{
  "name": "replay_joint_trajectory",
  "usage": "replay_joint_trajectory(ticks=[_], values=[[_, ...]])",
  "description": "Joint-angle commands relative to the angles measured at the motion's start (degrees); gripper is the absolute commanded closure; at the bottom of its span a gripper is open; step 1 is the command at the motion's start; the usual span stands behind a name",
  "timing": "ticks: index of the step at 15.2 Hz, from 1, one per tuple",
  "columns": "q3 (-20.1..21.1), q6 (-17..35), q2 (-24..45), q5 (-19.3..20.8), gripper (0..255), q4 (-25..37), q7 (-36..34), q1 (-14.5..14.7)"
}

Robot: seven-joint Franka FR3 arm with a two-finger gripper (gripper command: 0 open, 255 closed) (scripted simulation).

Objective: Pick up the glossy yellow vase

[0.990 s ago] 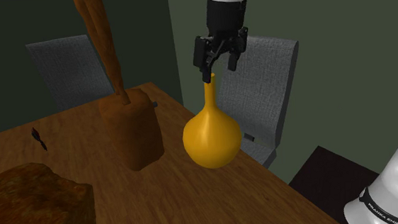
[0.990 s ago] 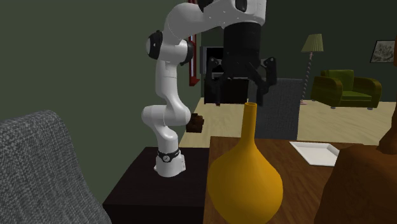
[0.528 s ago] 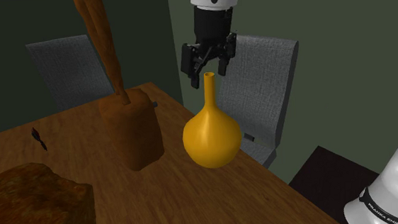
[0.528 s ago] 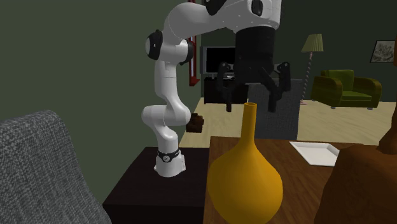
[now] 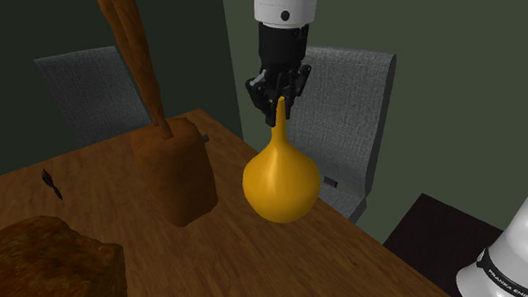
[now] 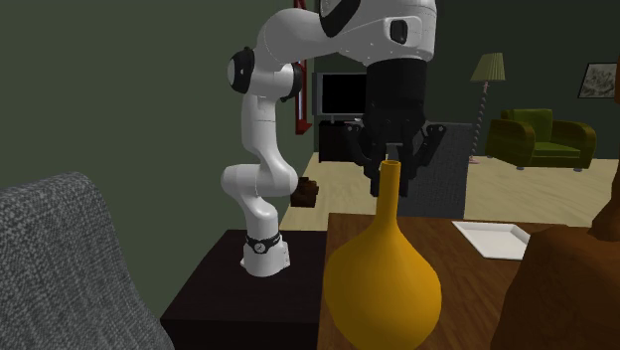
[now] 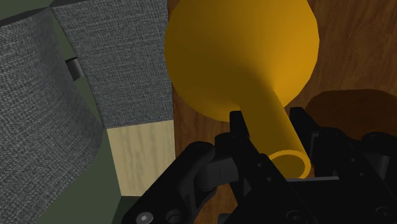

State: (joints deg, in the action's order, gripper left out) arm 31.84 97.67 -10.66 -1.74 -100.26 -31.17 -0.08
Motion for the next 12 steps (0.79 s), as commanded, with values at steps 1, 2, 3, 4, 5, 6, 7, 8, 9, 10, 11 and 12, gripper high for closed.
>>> replay_joint_trajectory(ticks=[1,2,3,4,5,6,7,8,9,10,11,12], values=[[0.0,0.01,0.01,0.0,255,-0.02,0.0,0.0],[0.0,0.02,0.0,-0.01,255,-0.04,0.01,0.0],[0.0,0.02,0.0,-0.01,255,-0.04,0.0,0.0],[0.0,0.01,0.0,0.0,255,-0.03,0.0,0.0],[0.01,0.01,0.0,0.0,255,-0.03,-0.01,0.0],[0.06,0.05,0.07,0.03,255,-0.01,-0.09,0.02],[0.09,-0.74,0.28,0.14,255,0.97,-0.14,0.0],[0.13,-1.54,0.53,0.27,255,1.98,-0.2,-0.02],[0.18,-2.35,0.78,0.41,255,3.0,-0.26,-0.04],[0.23,-3.16,1.05,0.55,255,4.05,-0.33,-0.06],[0.29,-3.97,1.34,0.7,255,5.11,-0.4,-0.08],[0.36,-4.79,1.65,0.86,255,6.2,-0.49,-0.09]])
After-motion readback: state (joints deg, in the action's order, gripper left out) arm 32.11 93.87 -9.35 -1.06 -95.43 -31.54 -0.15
